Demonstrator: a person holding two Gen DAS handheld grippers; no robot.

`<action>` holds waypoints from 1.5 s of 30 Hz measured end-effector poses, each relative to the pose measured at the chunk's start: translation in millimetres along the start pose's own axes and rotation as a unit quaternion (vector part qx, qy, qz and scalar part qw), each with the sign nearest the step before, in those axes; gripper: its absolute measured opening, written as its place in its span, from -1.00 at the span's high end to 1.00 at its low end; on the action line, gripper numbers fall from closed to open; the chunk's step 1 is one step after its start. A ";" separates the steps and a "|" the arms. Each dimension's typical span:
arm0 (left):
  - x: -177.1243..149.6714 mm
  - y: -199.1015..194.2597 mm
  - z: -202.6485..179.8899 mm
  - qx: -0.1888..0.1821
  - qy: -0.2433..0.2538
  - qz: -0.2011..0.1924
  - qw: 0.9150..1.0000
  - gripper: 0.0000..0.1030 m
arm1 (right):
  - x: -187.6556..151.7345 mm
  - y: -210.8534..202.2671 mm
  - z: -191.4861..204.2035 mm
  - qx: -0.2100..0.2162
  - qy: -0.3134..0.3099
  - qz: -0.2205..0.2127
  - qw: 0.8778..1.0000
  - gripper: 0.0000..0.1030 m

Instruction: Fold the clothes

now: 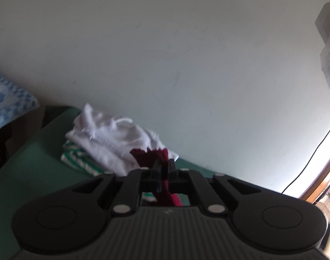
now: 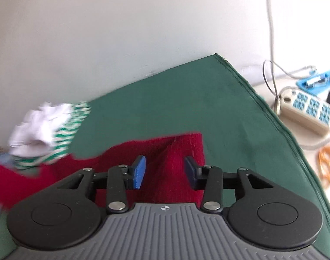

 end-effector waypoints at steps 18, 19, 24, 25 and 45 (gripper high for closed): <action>-39.9 31.4 -31.1 -0.059 0.061 0.145 0.986 1.00 | -255.1 -167.1 -38.9 -0.039 0.117 0.072 0.990 -0.04; -55.2 34.3 -26.9 -0.064 0.034 0.163 0.984 1.00 | -256.4 -166.2 -38.2 -0.031 0.128 0.066 0.989 -0.05; -125.1 47.5 -10.4 -0.078 -0.085 0.239 0.964 0.96 | -249.2 -157.6 -34.7 -0.016 0.133 0.053 0.990 -0.12; -134.6 49.6 -8.9 -0.071 -0.101 0.245 0.962 0.90 | -246.9 -156.0 -34.1 -0.014 0.132 0.052 0.990 -0.12; -153.4 75.3 -15.8 -0.073 -0.265 0.218 0.937 -0.56 | -212.6 -144.9 -7.2 0.029 0.073 0.049 0.996 -0.13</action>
Point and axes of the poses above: each gripper's, at about its wrist camera, not at the fingertips, and y roughly the way its jaws point, z to its left, x to its top, the point moved 4 cm from there along y, roughly the way its jaws point, and after that the axes turned 12 degrees about z, right-handed, at the moved point
